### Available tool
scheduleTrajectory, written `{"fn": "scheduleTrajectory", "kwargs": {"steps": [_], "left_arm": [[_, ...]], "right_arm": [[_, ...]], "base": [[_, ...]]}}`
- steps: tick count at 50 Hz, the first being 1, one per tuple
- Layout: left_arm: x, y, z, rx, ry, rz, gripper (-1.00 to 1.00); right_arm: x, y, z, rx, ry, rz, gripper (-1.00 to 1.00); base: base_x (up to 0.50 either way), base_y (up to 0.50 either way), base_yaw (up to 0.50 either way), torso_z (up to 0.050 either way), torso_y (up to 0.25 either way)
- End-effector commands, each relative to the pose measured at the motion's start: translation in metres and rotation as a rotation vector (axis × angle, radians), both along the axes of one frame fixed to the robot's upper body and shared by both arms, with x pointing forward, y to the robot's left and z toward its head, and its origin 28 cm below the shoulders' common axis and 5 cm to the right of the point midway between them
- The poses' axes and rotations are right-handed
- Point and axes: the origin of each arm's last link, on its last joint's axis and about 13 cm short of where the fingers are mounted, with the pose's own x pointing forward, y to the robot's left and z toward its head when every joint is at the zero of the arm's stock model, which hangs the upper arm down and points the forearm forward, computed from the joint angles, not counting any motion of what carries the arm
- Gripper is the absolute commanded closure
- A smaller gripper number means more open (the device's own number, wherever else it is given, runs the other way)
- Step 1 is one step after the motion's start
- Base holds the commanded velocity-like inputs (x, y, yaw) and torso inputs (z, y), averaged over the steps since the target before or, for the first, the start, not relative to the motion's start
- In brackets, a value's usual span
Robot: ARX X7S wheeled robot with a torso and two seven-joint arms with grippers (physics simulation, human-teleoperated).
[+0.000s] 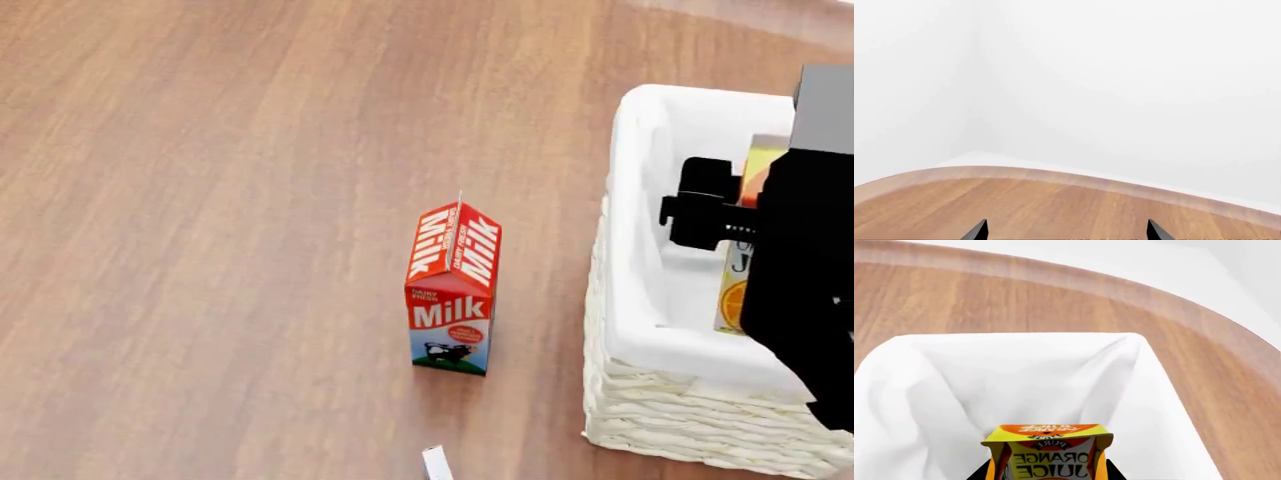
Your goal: Pick up the orange juice, and put it in the basket.
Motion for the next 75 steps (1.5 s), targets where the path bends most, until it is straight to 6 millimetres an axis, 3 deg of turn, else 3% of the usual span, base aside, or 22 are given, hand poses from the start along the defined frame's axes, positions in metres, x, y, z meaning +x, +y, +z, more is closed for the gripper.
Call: {"fn": "scheduleTrajectory", "kwargs": {"steps": [1,38,75], "left_arm": [[0.002,0.0,-0.002,-0.001,0.004,-0.001,-1.0],[0.004,0.0,-0.007,0.006,0.017,-0.001,-1.0],[0.003,0.0,-0.008,0.005,0.019,-0.001,-1.0]], "right_arm": [[0.006,-0.003,0.001,0.007,-0.008,-0.015,1.0],[0.017,-0.001,-0.018,-0.008,0.036,-0.022,1.0],[0.018,-0.001,-0.021,-0.01,0.036,-0.009,1.0]], "base": [[0.0,0.0,0.0,0.0,0.0],[0.0,0.0,0.0,0.0,0.001],[0.0,0.0,0.0,0.0,0.001]]}}
